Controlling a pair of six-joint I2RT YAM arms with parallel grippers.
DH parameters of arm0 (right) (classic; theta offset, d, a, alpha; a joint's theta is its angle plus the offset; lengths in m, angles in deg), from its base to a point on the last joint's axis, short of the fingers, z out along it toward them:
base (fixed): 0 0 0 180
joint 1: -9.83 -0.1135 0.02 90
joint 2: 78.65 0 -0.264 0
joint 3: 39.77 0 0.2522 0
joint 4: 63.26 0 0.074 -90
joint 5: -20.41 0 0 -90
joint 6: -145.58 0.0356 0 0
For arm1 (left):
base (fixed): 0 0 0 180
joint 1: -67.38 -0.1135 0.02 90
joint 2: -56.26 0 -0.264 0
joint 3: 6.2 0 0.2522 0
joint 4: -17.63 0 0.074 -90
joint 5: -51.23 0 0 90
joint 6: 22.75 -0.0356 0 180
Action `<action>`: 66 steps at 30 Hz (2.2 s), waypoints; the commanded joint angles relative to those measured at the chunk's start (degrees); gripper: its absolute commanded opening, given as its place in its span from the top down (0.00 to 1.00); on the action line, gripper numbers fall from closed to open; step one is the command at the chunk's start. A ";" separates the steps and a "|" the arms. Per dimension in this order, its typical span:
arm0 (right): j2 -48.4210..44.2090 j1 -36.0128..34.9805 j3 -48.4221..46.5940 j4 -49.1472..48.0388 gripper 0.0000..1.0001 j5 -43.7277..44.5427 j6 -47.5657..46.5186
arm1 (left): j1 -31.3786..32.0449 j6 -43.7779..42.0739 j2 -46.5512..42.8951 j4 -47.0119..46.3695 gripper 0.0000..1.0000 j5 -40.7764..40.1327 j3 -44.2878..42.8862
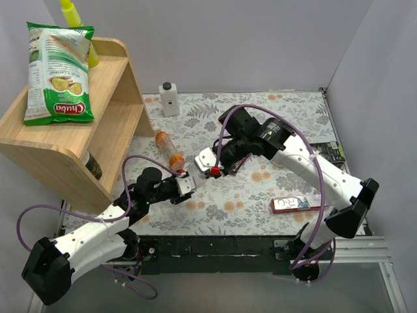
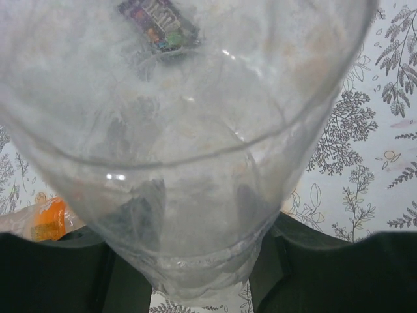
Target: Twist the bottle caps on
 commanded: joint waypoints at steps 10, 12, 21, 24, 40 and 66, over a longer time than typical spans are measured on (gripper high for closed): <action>13.10 1.80 -8.19 -2.22 0.91 8.22 49.93 | 0.96 10.08 1.68 -25.11 1.00 -10.95 -0.37; 13.11 1.71 -6.45 -3.54 0.91 10.17 57.50 | 0.96 11.74 3.88 -23.70 1.00 -13.50 -1.97; 14.25 2.06 -6.87 -4.60 0.93 19.84 64.11 | 0.96 17.29 5.04 -21.24 1.00 -14.66 -1.54; 14.34 2.59 -6.17 -5.30 0.94 19.76 64.73 | 0.96 18.17 4.51 -21.32 1.00 -13.00 -0.40; 16.97 2.76 -7.22 -6.62 0.99 28.11 69.03 | 0.96 28.01 4.42 -25.00 1.00 -8.09 -0.04; 17.42 5.57 -26.47 -2.75 0.11 15.56 58.49 | 0.96 22.31 5.12 -22.64 1.00 0.81 5.06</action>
